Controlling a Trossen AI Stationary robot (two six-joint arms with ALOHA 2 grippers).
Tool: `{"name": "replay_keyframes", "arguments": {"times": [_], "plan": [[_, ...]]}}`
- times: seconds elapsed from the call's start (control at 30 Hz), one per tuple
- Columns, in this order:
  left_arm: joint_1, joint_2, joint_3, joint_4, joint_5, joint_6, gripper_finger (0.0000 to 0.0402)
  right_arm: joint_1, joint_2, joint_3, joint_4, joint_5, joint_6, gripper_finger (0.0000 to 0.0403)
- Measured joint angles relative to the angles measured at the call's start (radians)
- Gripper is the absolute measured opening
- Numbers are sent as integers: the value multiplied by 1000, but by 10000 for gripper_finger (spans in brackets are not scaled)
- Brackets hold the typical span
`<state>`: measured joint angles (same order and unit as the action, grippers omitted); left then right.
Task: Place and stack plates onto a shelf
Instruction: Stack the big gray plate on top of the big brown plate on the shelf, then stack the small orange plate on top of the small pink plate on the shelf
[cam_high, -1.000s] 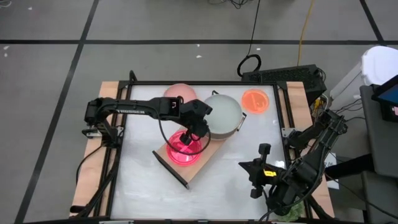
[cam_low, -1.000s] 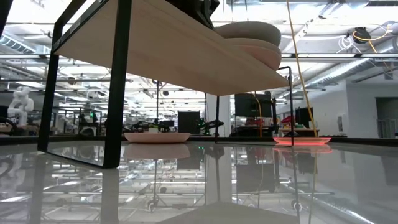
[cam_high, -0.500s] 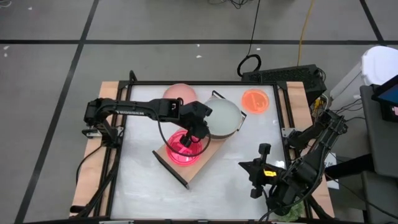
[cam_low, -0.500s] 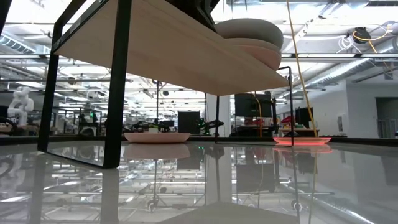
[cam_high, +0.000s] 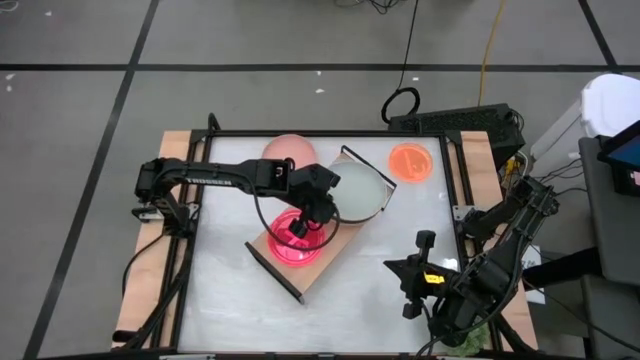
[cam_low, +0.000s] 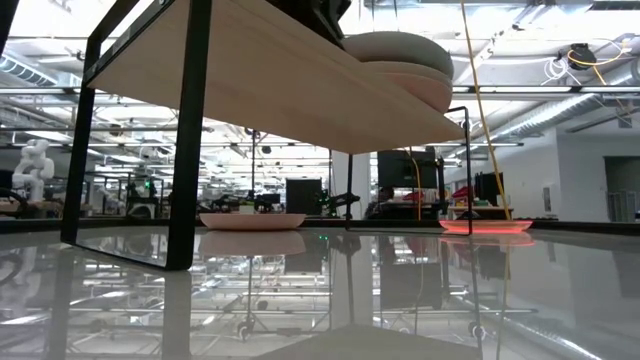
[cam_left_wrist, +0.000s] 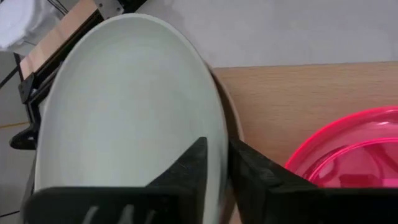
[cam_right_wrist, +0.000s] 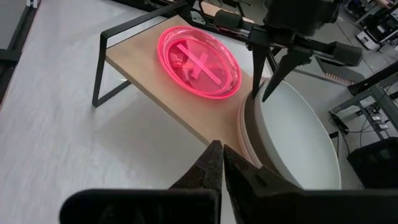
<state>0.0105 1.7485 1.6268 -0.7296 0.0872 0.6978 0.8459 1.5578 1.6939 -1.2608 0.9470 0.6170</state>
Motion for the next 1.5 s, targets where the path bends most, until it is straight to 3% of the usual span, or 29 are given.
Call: {"name": "replay_keyframes", "arguments": {"times": [0.27,0.47,0.77,0.87,1.0,1.17,1.37,1.5], "plan": [[0,0,0,21,0,-45,155,0,0,0,0,0,0,0],[-5,-1,0,54,0,-108,198,0,0,0,4,-1,0,0],[-14,-12,0,48,-2,-144,212,0,0,0,4,-1,2,0],[-10,-39,0,-28,-10,-180,212,-1,0,0,3,-1,27,0],[-10,-129,-1,-155,2,-239,212,-2,0,-4,7,8,55,0],[8,-293,-69,-145,7,-264,212,-2,0,-62,4,123,56,0],[72,-531,-309,5,2,-286,212,-49,1,-119,-5,224,121,0],[122,-670,-492,149,-6,-281,212,-122,1,-127,-35,142,185,0]]}}
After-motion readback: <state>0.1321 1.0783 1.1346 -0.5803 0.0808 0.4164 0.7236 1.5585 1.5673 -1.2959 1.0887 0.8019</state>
